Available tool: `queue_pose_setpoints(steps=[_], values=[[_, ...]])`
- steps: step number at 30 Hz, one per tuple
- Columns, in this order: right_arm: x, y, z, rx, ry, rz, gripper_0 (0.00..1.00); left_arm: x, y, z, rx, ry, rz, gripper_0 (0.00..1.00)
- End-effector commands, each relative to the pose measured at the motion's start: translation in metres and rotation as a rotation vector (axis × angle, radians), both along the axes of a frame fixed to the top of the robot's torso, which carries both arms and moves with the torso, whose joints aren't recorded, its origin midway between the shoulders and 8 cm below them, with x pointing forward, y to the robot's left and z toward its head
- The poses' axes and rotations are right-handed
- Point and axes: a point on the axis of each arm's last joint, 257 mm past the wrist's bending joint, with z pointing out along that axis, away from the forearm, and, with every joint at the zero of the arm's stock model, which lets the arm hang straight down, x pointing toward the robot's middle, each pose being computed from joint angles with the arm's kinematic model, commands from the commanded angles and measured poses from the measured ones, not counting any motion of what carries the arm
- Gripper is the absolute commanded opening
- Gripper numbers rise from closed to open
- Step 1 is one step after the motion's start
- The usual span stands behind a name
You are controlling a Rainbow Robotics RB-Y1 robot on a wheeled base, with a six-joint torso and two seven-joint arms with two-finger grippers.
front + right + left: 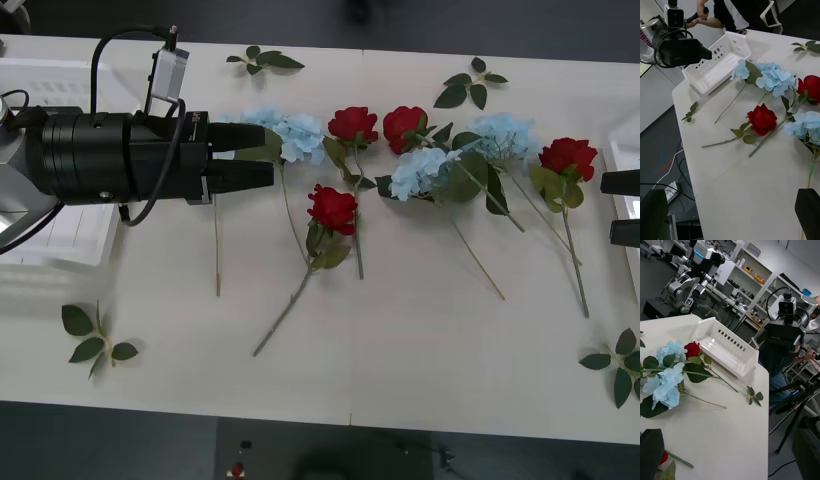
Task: Put the red flowers into the right box and the blue flowers into the left box
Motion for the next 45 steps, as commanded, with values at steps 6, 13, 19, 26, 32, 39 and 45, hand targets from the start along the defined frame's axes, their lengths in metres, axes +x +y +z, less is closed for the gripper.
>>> queue_pose_setpoints(steps=[6, 13, 19, 26, 32, 39, 45], values=[[-0.003, -0.020, -0.034, -0.057, 0.075, -0.067, 1.00, 0.002, -0.006, -0.021, -0.092, 0.107, 0.034, 1.00], [0.020, -0.039, -0.049, -0.120, 0.064, -0.206, 1.00, 0.028, 0.023, 0.011, 0.026, -0.047, 0.080, 1.00], [0.052, -0.049, -0.076, -0.196, 0.000, -0.362, 1.00, 0.066, 0.083, 0.005, 0.183, 0.121, 0.215, 1.00], [0.078, -0.062, -0.101, -0.170, 0.097, -0.536, 1.00, 0.100, 0.171, -0.065, 0.392, 0.429, 0.434, 1.00], [0.111, -0.083, -0.107, -0.057, 0.243, -0.696, 1.00, 0.110, 0.202, -0.104, 0.537, 0.487, 0.559, 1.00], [0.142, -0.122, -0.098, -0.099, 0.366, -0.734, 1.00, 0.116, 0.195, -0.135, 0.588, 0.573, 0.652, 1.00], [0.161, -0.164, -0.100, -0.158, 0.456, -0.837, 1.00, 0.130, 0.165, -0.147, 0.608, 0.550, 0.700, 1.00]])
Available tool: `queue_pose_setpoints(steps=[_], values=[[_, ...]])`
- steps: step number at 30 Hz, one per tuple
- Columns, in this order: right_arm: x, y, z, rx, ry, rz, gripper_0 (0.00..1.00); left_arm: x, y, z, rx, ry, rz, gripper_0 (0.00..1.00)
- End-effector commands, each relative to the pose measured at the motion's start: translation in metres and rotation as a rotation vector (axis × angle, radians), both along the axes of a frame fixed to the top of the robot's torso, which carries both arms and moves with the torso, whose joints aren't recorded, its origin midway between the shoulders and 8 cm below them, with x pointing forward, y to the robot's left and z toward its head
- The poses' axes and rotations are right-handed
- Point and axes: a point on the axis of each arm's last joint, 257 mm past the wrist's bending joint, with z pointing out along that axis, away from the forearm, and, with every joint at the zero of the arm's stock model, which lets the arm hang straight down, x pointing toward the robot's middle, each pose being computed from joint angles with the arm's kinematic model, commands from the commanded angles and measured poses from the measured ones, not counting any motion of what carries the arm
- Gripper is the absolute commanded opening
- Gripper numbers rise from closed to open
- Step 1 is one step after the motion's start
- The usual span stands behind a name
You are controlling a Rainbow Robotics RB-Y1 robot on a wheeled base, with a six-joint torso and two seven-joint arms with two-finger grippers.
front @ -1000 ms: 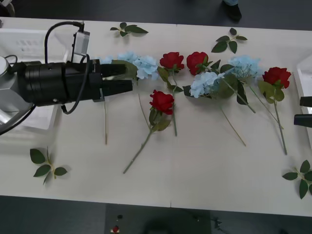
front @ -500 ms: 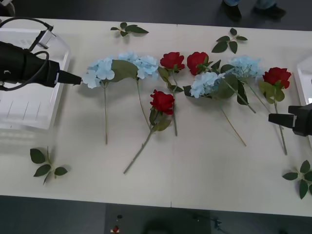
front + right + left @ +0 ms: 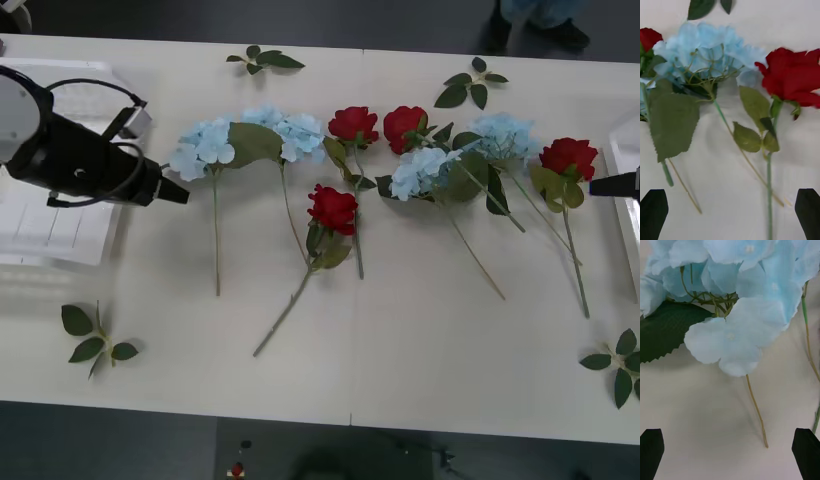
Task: Put the red flowers into the right box and the blue flowers into the left box
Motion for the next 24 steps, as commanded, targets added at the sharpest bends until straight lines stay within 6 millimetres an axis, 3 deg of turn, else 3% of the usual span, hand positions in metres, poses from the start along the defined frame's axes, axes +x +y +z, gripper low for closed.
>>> queue_pose_setpoints(steps=[1, 7, 15, 24], values=[[0.020, -0.024, 0.006, 0.008, 0.043, -0.130, 1.00, 0.022, -0.031, 0.023, -0.002, -0.069, 0.034, 1.00], [0.036, -0.040, -0.020, -0.059, 0.096, -0.244, 1.00, 0.037, -0.058, 0.008, 0.061, -0.106, 0.076, 1.00], [0.062, -0.023, -0.050, -0.057, 0.129, -0.348, 1.00, 0.052, -0.076, -0.015, 0.193, -0.168, 0.096, 1.00], [0.095, -0.011, -0.059, -0.051, 0.107, -0.423, 1.00, 0.058, -0.075, -0.043, 0.300, -0.174, 0.129, 1.00]])
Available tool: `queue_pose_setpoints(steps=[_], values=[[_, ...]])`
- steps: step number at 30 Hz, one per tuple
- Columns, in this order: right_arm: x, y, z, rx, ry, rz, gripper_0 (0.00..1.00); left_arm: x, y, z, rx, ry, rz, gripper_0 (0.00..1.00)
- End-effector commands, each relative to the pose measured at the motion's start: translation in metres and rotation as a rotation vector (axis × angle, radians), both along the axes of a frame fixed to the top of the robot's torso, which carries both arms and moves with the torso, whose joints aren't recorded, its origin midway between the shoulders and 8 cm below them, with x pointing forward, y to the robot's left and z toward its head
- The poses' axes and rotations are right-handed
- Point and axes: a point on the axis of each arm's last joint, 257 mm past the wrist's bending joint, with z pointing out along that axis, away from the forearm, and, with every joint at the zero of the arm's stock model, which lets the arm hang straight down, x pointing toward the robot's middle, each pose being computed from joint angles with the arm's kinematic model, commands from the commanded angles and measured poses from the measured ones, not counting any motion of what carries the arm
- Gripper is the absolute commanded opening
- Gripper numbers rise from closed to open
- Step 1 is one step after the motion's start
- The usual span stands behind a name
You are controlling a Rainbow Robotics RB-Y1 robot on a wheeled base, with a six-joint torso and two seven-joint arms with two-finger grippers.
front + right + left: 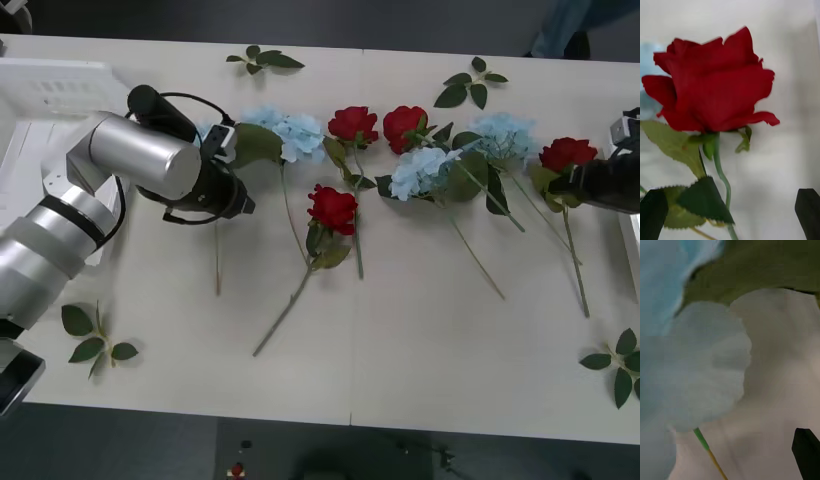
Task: Put the red flowers into the right box and the blue flowers into the left box
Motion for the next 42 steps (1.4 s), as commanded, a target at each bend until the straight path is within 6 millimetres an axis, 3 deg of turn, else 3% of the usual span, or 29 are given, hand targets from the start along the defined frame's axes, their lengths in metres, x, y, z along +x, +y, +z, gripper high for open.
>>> queue_pose_setpoints(steps=[1, 5, 8, 9, 12, 14, 15, 17, 19, 24, 28, 29, 31, 33, 38, 42], values=[[0.023, 0.006, 0.020, 0.044, -0.049, -0.066, 1.00, 0.012, 0.001, 0.009, 0.006, -0.035, 0.048, 1.00], [0.032, 0.013, 0.012, 0.053, -0.066, -0.080, 1.00, 0.010, 0.005, 0.001, 0.012, -0.020, 0.069, 0.98], [0.036, 0.016, 0.006, 0.051, -0.081, -0.086, 1.00, 0.010, 0.005, 0.000, 0.008, -0.018, 0.073, 0.49], [0.038, 0.017, 0.004, 0.050, -0.088, -0.088, 1.00, 0.010, 0.005, 0.000, 0.006, -0.017, 0.076, 0.38], [0.040, 0.017, -0.001, 0.042, -0.096, -0.092, 1.00, 0.009, 0.007, -0.002, 0.006, -0.013, 0.083, 0.25], [0.041, 0.018, -0.002, 0.040, -0.100, -0.094, 1.00, 0.008, 0.008, -0.004, 0.005, -0.009, 0.091, 0.00], [0.041, 0.019, -0.002, 0.038, -0.101, -0.092, 0.89, 0.008, 0.010, -0.004, 0.004, -0.008, 0.094, 0.00], [0.042, 0.019, -0.003, 0.035, -0.106, -0.096, 0.34, 0.008, 0.014, -0.005, 0.007, -0.007, 0.099, 0.00], [0.044, 0.019, -0.005, 0.036, -0.113, -0.101, 0.00, 0.012, 0.017, 0.000, 0.003, -0.021, 0.101, 0.00], [0.046, 0.019, -0.005, 0.037, -0.125, -0.108, 0.00, 0.016, 0.024, 0.036, -0.028, -0.069, 0.077, 0.00], [0.047, 0.019, -0.004, 0.037, -0.128, -0.108, 0.00, 0.009, 0.031, 0.085, -0.053, -0.099, 0.037, 0.00], [0.047, 0.019, -0.004, 0.037, -0.128, -0.108, 0.00, 0.006, 0.036, 0.109, -0.068, -0.118, 0.029, 0.00], [0.047, 0.019, -0.004, 0.037, -0.128, -0.108, 0.00, 0.001, 0.046, 0.136, -0.080, -0.138, 0.027, 0.00], [0.047, 0.020, -0.003, 0.043, -0.128, -0.108, 0.00, -0.005, 0.065, 0.166, -0.079, -0.168, 0.032, 0.00], [0.045, 0.009, 0.010, 0.030, -0.132, -0.099, 0.00, -0.016, 0.111, 0.215, -0.057, -0.272, 0.060, 0.00], [0.041, -0.006, 0.045, -0.026, -0.134, -0.050, 0.00, -0.030, 0.171, 0.248, 0.004, -0.376, 0.137, 0.00]])
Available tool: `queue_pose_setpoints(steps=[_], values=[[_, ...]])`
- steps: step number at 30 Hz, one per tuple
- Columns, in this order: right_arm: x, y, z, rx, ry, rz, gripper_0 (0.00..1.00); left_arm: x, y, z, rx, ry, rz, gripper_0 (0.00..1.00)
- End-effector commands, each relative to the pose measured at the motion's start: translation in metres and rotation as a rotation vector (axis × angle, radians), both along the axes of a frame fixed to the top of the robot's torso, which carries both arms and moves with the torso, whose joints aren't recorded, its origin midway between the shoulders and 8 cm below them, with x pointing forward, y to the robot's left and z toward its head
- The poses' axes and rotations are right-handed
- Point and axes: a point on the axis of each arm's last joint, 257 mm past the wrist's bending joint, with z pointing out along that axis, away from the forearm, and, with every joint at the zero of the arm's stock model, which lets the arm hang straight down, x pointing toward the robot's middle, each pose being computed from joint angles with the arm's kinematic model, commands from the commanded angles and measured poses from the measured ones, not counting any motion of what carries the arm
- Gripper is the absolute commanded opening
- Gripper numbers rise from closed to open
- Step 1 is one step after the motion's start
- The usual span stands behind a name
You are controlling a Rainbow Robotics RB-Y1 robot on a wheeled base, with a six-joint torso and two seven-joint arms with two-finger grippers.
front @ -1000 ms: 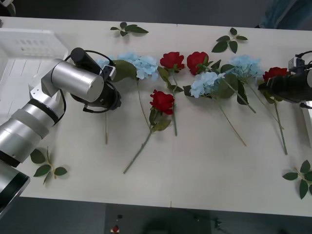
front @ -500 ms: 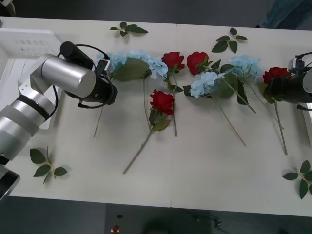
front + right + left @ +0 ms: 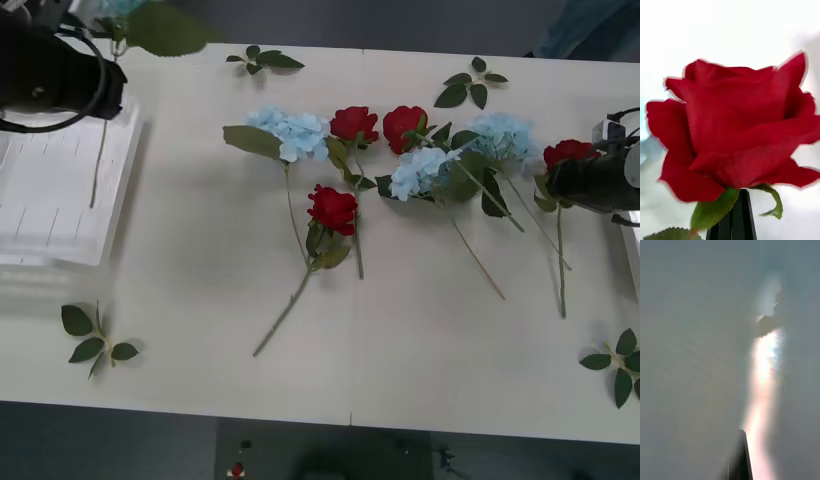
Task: Put the red flowers into the right box and the blue flowers into the left box
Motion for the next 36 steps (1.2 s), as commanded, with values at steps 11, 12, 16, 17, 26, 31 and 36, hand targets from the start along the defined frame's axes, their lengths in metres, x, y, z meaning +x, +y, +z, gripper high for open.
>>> queue_pose_setpoints(steps=[11, 12, 16, 17, 26, 31, 36], values=[[-0.004, -0.088, 0.153, -0.336, -0.114, 0.143, 0.00, -0.046, 0.200, 0.030, 0.164, -0.104, 0.262, 0.00], [-0.005, -0.094, 0.157, -0.355, -0.115, 0.144, 0.00, -0.046, 0.205, 0.029, 0.168, -0.105, 0.265, 0.01], [-0.019, -0.144, 0.178, -0.466, -0.107, 0.124, 0.00, -0.038, 0.222, 0.021, 0.164, -0.118, 0.258, 1.00], [-0.022, -0.155, 0.181, -0.491, -0.105, 0.117, 0.00, -0.038, 0.222, 0.019, 0.157, -0.115, 0.250, 1.00], [-0.035, -0.236, 0.199, -0.702, -0.118, 0.040, 0.00, -0.048, 0.138, 0.006, 0.074, -0.024, 0.029, 1.00], [-0.042, -0.250, 0.195, -0.719, -0.100, 0.017, 0.00, -0.047, 0.057, -0.002, 0.018, 0.041, -0.074, 1.00], [-0.045, -0.256, 0.189, -0.718, -0.086, 0.000, 0.00, -0.033, -0.005, -0.023, -0.007, 0.094, -0.097, 1.00]])
